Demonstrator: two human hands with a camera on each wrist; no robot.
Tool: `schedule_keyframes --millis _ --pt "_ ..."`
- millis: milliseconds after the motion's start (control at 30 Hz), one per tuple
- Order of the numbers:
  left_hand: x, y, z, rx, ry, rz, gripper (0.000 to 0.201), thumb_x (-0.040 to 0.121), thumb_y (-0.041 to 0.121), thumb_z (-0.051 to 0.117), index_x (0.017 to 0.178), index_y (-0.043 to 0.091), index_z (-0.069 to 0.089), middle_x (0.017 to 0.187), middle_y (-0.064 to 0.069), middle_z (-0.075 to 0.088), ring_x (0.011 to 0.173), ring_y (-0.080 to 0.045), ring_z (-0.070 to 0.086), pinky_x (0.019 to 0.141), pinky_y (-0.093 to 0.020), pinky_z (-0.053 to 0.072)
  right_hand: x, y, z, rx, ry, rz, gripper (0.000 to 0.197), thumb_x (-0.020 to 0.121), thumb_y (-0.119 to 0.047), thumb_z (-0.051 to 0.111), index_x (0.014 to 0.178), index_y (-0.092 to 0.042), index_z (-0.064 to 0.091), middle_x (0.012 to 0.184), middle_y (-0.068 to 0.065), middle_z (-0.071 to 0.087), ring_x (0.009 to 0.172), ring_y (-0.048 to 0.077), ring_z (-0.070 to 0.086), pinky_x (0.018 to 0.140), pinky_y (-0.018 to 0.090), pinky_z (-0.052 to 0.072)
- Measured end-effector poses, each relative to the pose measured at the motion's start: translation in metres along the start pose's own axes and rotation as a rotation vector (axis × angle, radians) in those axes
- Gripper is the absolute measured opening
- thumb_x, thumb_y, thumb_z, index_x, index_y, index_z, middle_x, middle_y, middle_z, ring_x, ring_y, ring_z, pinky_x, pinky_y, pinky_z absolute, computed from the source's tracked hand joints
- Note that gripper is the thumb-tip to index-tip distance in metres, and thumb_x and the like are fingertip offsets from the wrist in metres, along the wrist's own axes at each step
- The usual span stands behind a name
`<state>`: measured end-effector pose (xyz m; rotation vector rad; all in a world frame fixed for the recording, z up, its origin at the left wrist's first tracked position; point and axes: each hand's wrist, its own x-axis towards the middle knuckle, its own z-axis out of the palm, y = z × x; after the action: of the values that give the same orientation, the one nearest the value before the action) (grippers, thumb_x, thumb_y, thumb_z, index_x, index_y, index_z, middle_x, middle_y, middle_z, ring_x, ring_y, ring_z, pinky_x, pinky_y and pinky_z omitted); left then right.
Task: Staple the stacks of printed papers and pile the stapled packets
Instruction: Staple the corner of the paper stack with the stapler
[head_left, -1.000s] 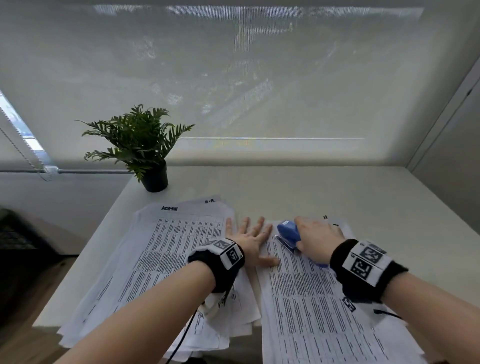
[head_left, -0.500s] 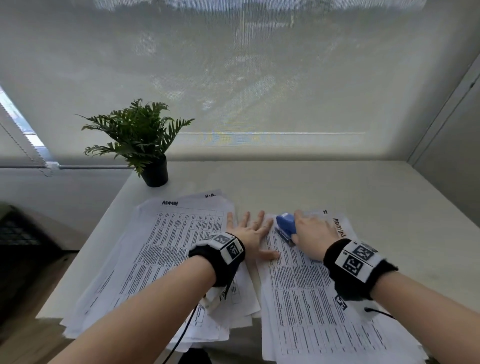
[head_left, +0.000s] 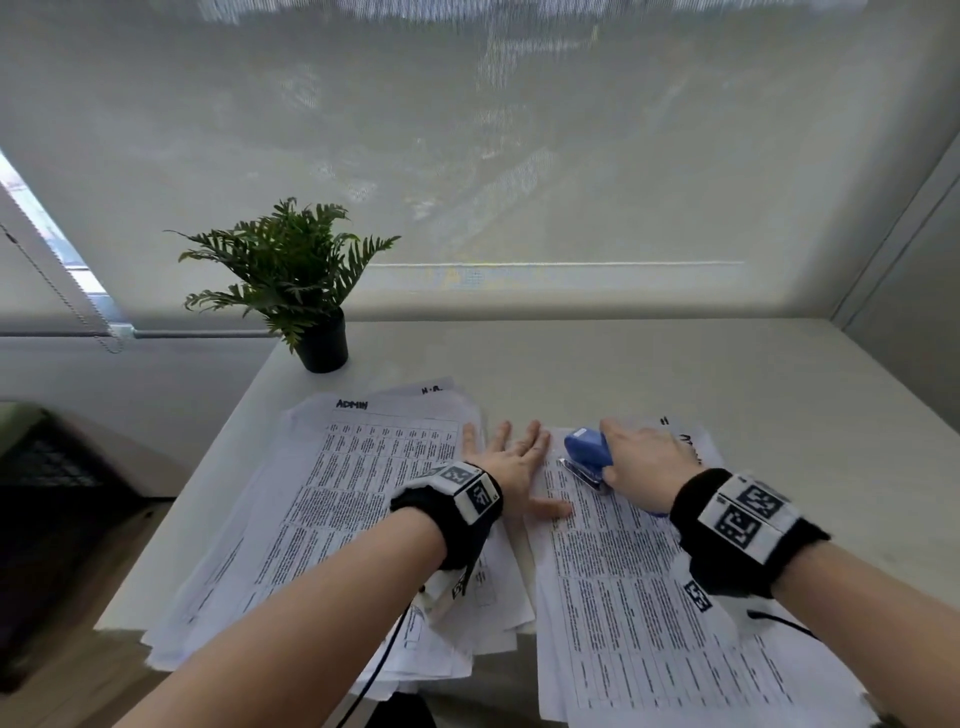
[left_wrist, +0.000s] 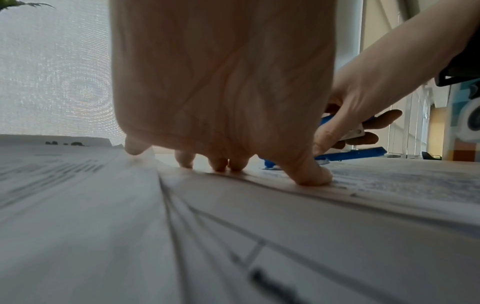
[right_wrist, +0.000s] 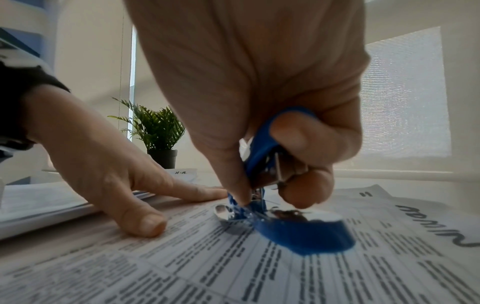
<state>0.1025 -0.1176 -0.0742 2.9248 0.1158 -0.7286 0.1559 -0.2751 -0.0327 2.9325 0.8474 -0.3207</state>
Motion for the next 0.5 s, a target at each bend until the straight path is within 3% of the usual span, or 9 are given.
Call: schedule_keyframes --millis 200,367,500 --pt "-0.0018 0.0018 -0.0006 0.003 0.010 0.003 0.101 0.080 0.077 0.036 0.149 0.027 -0.017 0.157 0.011 -0.022 0.147 -0.025 -0.016 0.110 -0.059 -0.017 0.0039 -0.0031 -0.0014 0.015 0.003 0.008 0.027 0.092 -0.019 0.045 0.118 -0.014 0.045 0.118 0.011 0.059 0.106 0.030 0.059 0.081 0.035 0.045" --pt "-0.0033 0.0034 -0.0012 0.003 0.010 0.003 0.102 0.080 0.077 0.037 0.149 0.026 -0.018 0.157 0.009 -0.022 0.147 -0.026 -0.016 0.109 -0.059 -0.018 0.0007 -0.0036 0.0056 0.006 0.085 0.001 0.024 0.091 -0.018 0.046 0.115 -0.015 0.046 0.112 0.010 0.062 0.098 0.029 0.061 0.076 0.033 0.046" --pt "-0.0025 0.0033 -0.0016 0.001 -0.003 0.004 0.102 0.080 0.077 0.037 0.149 0.026 -0.018 0.157 0.009 -0.023 0.146 -0.026 -0.017 0.110 -0.059 -0.017 0.0030 -0.0021 0.0012 0.042 0.017 0.008 0.024 0.091 -0.018 0.046 0.115 -0.015 0.046 0.112 0.010 0.061 0.097 0.029 0.058 0.076 0.033 0.042"
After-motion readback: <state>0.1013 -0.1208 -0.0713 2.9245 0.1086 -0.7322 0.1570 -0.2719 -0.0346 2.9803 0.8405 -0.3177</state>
